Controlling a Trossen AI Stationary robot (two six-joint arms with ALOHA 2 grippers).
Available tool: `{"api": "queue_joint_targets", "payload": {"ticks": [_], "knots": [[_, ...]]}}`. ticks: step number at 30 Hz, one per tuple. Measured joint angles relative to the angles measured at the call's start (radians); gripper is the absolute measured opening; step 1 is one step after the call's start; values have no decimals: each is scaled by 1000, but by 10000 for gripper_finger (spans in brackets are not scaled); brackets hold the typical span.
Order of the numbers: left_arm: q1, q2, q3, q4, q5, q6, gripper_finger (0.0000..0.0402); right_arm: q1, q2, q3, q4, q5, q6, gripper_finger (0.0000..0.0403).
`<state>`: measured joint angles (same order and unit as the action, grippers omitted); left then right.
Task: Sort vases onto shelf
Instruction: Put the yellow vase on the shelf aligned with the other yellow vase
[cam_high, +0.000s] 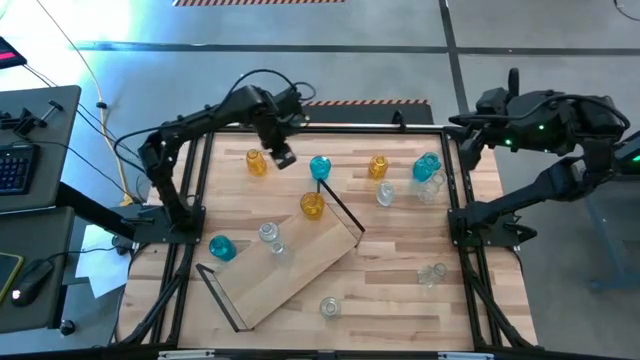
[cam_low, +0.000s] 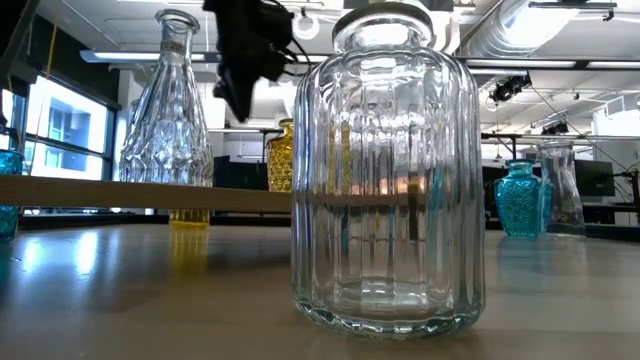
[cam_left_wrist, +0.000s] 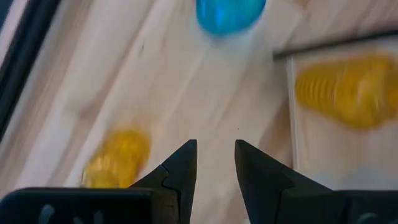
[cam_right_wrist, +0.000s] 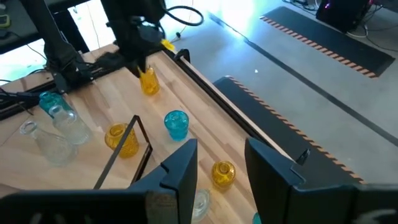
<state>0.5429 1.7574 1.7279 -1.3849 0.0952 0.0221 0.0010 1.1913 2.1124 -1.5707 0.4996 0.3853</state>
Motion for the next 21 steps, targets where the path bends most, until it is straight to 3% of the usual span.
{"api": "queue_joint_targets", "payload": {"ticks": [5,9,13,21], "knots": [[41,-68,0,-115,-15,-9,101,0,-2,0,0,-1,-23,117],[69,-113,0,-95,-28,-19,101,0,-2,0,0,-1,-42,117],[74,-129,1,-55,-108,-12,102,0,-2,0,0,-3,-54,117],[86,-133,-76,-68,-71,-20,102,0,-2,0,0,-18,-97,117]]}}
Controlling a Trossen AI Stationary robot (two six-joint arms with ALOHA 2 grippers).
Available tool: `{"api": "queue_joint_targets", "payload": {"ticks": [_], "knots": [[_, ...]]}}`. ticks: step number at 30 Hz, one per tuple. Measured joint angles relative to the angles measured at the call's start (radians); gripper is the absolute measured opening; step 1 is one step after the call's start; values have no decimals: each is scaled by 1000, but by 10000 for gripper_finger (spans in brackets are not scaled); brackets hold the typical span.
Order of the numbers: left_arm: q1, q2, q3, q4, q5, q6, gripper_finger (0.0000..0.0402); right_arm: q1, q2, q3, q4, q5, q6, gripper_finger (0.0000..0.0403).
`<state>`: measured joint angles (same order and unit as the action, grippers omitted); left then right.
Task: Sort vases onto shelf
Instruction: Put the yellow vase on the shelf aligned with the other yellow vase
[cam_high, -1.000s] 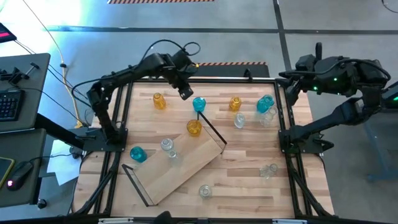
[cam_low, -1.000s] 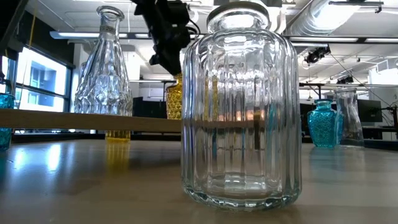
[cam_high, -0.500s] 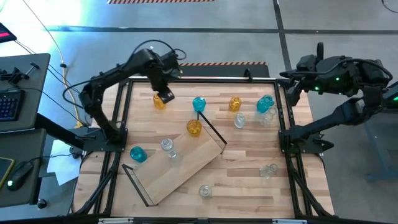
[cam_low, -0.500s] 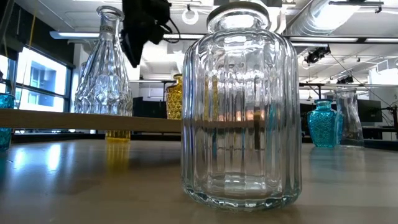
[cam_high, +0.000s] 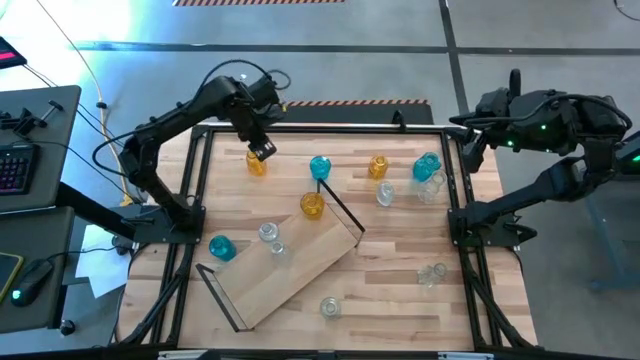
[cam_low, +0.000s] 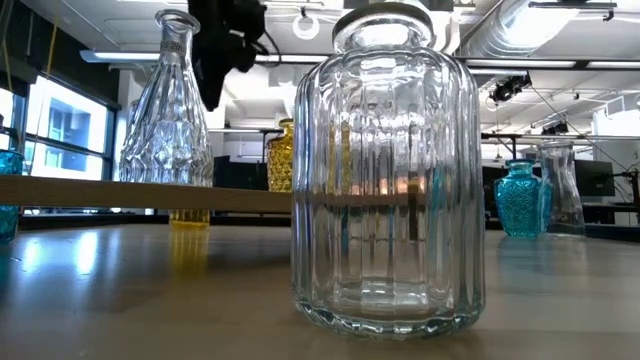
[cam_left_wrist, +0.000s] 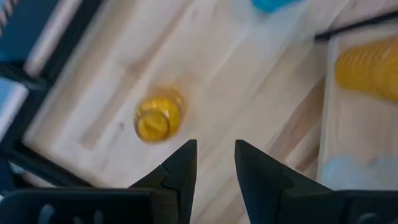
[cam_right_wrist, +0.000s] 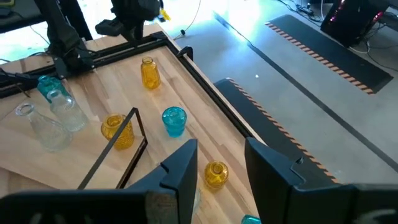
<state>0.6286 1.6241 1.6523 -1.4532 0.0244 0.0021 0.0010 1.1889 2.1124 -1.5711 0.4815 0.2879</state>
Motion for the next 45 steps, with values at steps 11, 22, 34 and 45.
{"api": "queue_joint_targets", "payload": {"ticks": [11,22,34,45], "knots": [[-18,-93,-259,173,75,19,188,0,-1,0,0,-18,-6,117],[1,-211,-304,190,73,220,223,0,-2,0,0,-27,-1,117],[49,-240,-340,190,28,390,220,0,-11,0,0,-55,-27,117],[72,-239,-474,338,18,370,220,0,-13,0,0,-55,-7,117]]}}
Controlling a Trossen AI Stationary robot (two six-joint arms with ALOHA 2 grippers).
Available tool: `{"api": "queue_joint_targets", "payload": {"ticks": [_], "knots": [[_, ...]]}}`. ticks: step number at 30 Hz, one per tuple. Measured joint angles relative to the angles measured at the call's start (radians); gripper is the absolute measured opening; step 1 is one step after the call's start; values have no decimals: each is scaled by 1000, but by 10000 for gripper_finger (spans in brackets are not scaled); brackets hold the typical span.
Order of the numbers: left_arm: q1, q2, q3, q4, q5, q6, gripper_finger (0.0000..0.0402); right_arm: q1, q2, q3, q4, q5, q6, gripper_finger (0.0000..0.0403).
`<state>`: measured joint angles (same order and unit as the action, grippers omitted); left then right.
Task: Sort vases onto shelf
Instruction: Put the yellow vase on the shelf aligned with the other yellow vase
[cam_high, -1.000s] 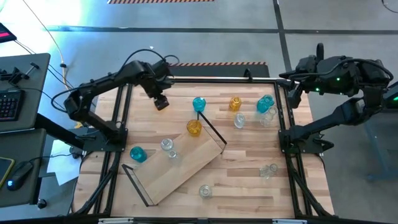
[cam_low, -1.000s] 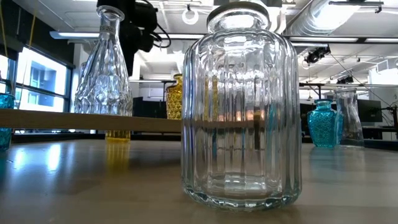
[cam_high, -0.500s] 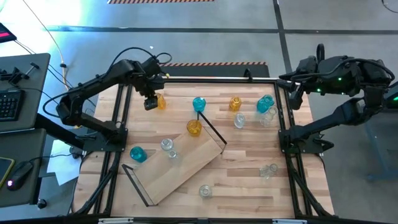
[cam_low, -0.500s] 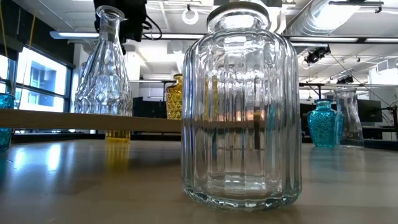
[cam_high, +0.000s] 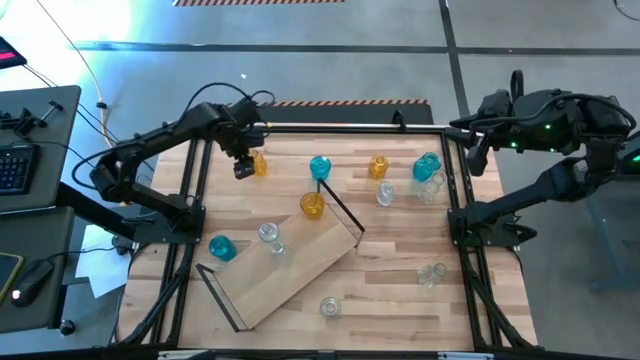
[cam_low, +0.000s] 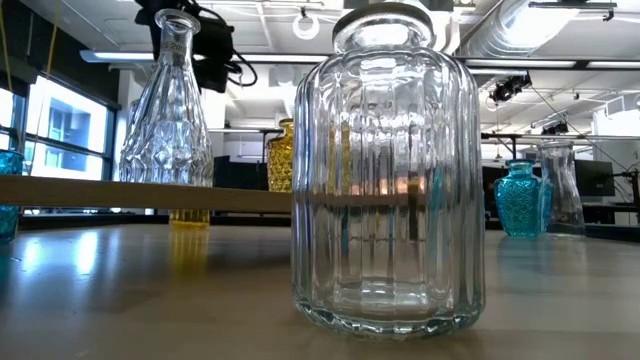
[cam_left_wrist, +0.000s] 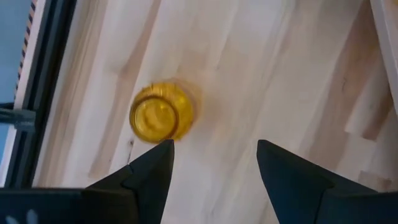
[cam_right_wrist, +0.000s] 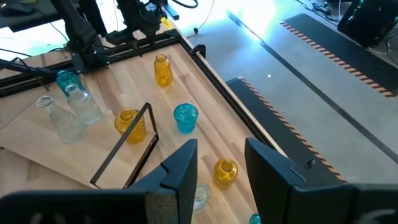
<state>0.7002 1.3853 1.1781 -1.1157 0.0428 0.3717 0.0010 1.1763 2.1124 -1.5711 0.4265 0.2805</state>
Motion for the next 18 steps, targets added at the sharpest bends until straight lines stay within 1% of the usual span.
{"api": "queue_joint_targets", "payload": {"ticks": [5,8,15,18], "knots": [[0,0,-46,82,-3,-1,220,0,0,0,0,0,10,117],[0,0,-66,104,-26,-1,220,0,0,0,0,0,18,117],[28,0,-125,160,-23,-25,220,0,0,0,0,0,29,117],[33,0,-132,219,-24,-30,220,0,0,0,0,0,29,117]]}}
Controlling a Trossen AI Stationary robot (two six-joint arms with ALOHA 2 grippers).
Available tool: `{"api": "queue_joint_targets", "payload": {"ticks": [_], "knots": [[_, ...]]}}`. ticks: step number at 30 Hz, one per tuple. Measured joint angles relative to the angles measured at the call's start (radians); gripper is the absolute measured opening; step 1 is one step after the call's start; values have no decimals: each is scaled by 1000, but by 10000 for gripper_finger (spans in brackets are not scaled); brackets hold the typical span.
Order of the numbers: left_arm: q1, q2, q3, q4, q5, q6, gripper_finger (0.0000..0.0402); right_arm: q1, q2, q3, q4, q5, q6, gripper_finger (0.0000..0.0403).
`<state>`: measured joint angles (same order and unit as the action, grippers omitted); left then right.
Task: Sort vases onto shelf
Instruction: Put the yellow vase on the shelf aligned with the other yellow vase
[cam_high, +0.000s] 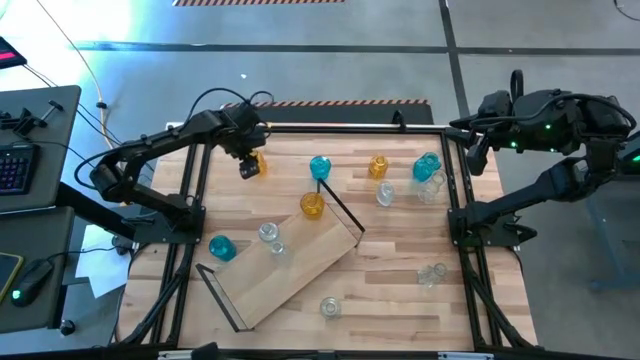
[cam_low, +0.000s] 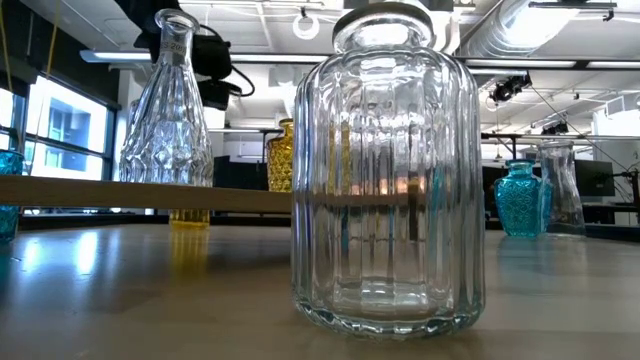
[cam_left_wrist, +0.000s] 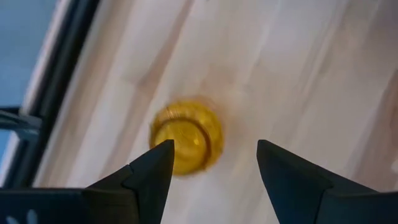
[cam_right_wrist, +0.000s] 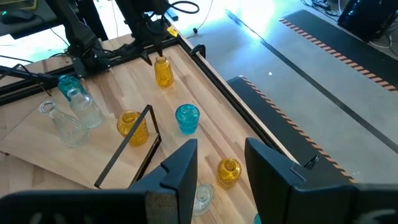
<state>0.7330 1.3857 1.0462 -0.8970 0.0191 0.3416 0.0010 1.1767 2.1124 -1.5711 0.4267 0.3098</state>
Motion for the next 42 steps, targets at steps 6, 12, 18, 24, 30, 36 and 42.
{"api": "queue_joint_targets", "payload": {"ticks": [6,12,18,24,30,36,42], "knots": [[6,6,0,37,-2,-9,220,0,0,0,0,0,4,117],[27,25,0,1,7,-34,220,0,0,0,0,0,4,117],[27,26,0,33,53,-50,220,0,0,0,0,0,4,117],[27,27,-26,25,63,-89,220,0,0,0,0,0,4,117],[21,23,-87,37,77,-118,219,0,0,0,0,0,4,117],[11,9,-94,31,9,-122,198,0,0,0,0,0,4,117],[13,-6,-98,23,-3,-131,124,0,0,0,0,0,4,117]]}}
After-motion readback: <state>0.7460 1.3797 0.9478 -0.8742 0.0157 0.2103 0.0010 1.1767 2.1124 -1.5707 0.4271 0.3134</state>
